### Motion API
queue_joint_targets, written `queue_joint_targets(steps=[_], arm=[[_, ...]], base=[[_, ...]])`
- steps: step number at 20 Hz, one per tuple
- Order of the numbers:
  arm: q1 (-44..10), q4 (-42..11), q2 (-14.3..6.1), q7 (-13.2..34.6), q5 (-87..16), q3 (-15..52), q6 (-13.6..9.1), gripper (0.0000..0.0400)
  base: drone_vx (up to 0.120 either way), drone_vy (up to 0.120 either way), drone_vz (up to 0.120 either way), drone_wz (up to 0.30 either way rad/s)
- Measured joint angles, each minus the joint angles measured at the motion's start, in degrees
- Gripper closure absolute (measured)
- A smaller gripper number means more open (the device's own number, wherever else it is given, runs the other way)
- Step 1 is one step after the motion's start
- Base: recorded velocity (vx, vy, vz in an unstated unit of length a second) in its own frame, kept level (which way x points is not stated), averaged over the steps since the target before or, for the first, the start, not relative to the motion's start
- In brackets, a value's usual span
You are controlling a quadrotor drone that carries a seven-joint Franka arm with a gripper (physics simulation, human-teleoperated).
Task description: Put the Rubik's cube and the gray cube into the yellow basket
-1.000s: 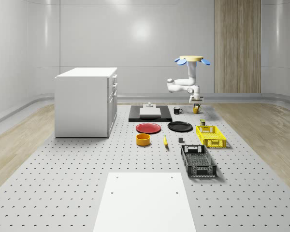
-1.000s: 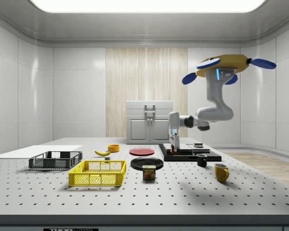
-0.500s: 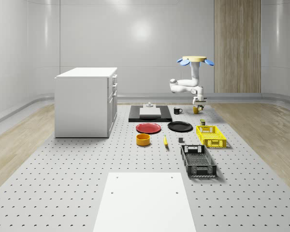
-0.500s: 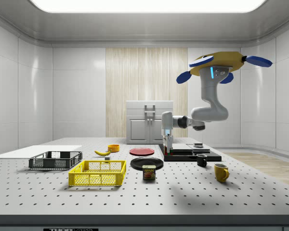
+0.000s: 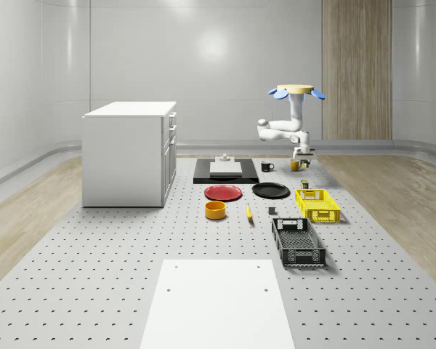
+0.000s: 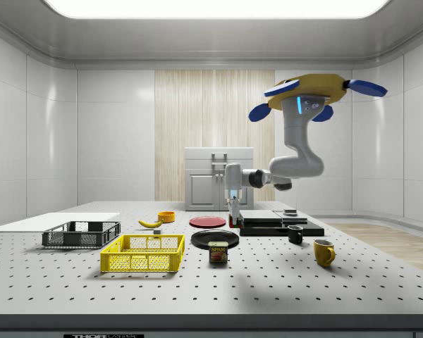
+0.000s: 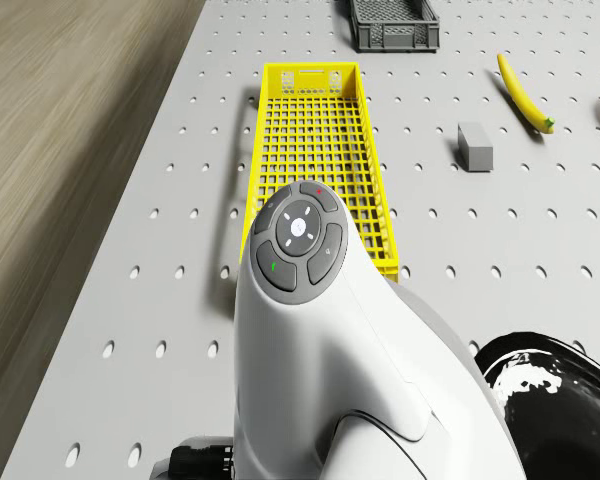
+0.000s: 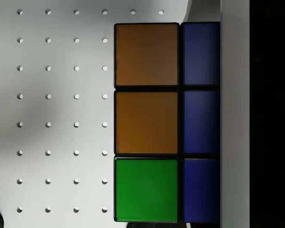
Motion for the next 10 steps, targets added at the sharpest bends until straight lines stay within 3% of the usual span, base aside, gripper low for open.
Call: queue_joint_targets(steps=[10], arm=[[-0.2,0.0,-0.9,0.2,0.4,0.1,0.8,0.0075]], base=[[0.120,0.000,0.000,0.000]])
